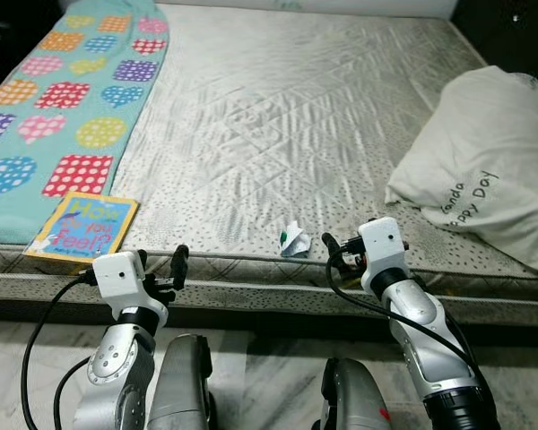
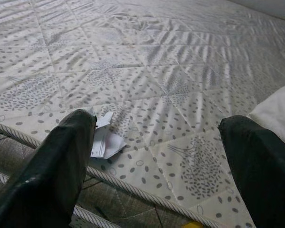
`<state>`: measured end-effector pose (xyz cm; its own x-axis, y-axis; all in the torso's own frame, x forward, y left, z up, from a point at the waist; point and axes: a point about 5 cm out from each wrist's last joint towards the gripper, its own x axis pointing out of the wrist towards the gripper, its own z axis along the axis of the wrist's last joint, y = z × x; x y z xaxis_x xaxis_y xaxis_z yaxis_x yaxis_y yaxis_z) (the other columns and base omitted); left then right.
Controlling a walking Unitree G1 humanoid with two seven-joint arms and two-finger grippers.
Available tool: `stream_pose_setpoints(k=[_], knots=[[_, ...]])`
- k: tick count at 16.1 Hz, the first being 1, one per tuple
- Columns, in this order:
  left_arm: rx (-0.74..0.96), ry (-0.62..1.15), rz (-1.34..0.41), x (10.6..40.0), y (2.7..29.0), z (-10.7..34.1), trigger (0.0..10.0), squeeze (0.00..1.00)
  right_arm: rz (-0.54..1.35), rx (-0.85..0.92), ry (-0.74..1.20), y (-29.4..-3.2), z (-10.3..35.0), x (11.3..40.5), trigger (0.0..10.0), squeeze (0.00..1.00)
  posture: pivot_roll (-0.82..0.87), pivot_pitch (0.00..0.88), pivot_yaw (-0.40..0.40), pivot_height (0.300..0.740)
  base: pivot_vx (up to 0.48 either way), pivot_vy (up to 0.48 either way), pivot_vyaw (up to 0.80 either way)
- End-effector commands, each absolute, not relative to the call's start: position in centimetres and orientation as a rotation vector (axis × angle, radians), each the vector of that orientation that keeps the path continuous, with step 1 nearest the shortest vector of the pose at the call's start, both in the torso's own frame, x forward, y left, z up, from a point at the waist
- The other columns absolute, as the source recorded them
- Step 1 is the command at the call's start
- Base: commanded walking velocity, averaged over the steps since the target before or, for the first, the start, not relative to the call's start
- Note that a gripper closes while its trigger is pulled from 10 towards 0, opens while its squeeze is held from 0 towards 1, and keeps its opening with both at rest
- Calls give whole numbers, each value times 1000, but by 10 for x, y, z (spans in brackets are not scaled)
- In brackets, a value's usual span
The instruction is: Clean up the room
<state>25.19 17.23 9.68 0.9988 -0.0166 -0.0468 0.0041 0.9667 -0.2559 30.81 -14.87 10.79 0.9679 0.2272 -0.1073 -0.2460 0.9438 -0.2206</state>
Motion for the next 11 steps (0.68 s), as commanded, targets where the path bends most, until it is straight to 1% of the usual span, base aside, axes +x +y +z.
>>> stream_pose_setpoints(k=[1, 4, 6, 9, 11], knots=[[-261, 46, -17, 252, 173, 100, 10000, 0, 223, -226, 97, -152, 106, 308, 10000, 0, 21, 167, -31, 591, 0, 0, 0], [-262, 52, -16, 253, 173, 98, 10000, 0, 234, -221, 97, -151, 105, 308, 10000, 0, 20, 166, -35, 586, 0, 0, 0], [-260, 59, -12, 254, 173, 98, 10000, 0, 236, -217, 96, -151, 106, 308, 10000, 0, 19, 166, -37, 571, 0, 0, 0], [-261, 56, -9, 254, 173, 99, 10000, 0, 236, -220, 97, -151, 106, 309, 10000, 0, 19, 164, -37, 536, 0, 0, 0], [-259, 54, -7, 255, 173, 99, 10000, 0, 244, -225, 97, -151, 106, 310, 10000, 0, 18, 164, -37, 531, 0, 0, 0]])
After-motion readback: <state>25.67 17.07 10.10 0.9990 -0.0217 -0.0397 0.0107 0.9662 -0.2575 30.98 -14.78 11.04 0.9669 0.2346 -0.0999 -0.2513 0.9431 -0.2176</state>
